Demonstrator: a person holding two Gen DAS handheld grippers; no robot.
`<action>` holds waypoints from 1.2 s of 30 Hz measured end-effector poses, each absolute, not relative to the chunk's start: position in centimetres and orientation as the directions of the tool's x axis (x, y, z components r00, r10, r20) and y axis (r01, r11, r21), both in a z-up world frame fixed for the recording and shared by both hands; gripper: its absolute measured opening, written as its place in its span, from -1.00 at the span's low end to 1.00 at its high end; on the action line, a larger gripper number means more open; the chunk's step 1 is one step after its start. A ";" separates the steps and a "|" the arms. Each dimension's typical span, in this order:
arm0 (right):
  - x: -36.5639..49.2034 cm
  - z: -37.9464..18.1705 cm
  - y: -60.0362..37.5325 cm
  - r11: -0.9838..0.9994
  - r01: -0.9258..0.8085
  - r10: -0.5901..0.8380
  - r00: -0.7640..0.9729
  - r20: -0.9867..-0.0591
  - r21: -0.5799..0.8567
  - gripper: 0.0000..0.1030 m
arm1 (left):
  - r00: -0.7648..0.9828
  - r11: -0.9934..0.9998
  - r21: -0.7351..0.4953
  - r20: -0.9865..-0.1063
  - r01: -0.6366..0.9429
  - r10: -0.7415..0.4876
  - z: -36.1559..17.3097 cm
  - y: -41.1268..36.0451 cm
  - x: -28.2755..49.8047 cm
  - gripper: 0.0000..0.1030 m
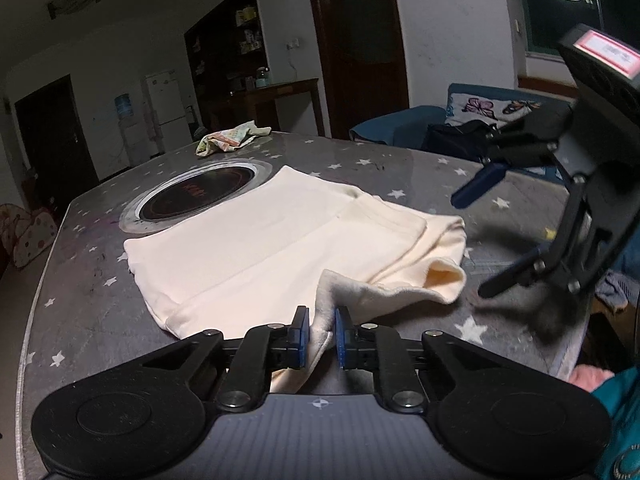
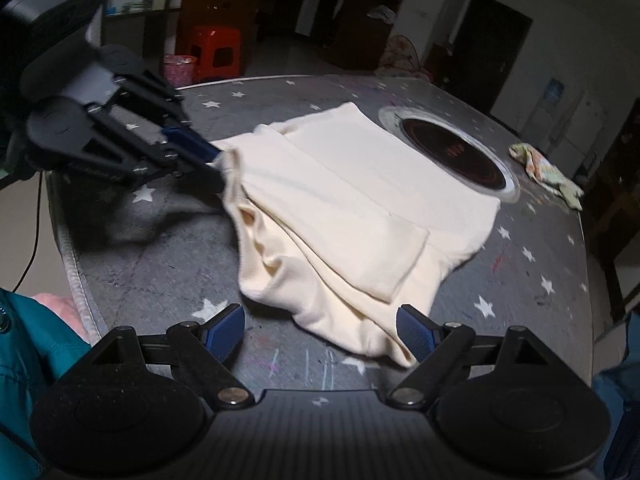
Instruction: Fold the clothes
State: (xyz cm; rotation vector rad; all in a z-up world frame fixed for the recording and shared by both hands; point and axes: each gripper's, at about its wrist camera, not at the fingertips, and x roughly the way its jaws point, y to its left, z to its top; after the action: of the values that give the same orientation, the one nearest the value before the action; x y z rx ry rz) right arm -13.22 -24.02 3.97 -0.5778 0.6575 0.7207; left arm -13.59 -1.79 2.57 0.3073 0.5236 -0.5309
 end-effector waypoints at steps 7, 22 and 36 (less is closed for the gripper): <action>-13.1 3.5 -23.0 0.589 -0.762 0.428 0.578 -0.695 -0.271 0.65 | 0.729 0.831 0.110 -0.552 0.545 -0.404 2.6 -1.5 -12.9 -0.72; -12.8 2.4 -21.3 0.501 -0.805 0.472 0.561 -0.680 -0.317 0.08 | 0.708 0.822 0.101 -0.574 0.561 -0.412 2.1 -1.2 -13.4 -0.59; -9.3 4.0 -21.8 0.561 -0.801 0.510 0.533 -0.675 -0.208 -0.74 | 0.710 0.762 0.200 -0.559 0.616 -0.427 1.7 -2.0 -13.4 -0.74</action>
State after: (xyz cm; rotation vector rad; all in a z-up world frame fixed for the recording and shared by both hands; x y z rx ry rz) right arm -9.30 -21.81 3.98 -0.5439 0.5996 0.8291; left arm -13.45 -2.01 1.71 0.3921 0.5134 -0.5951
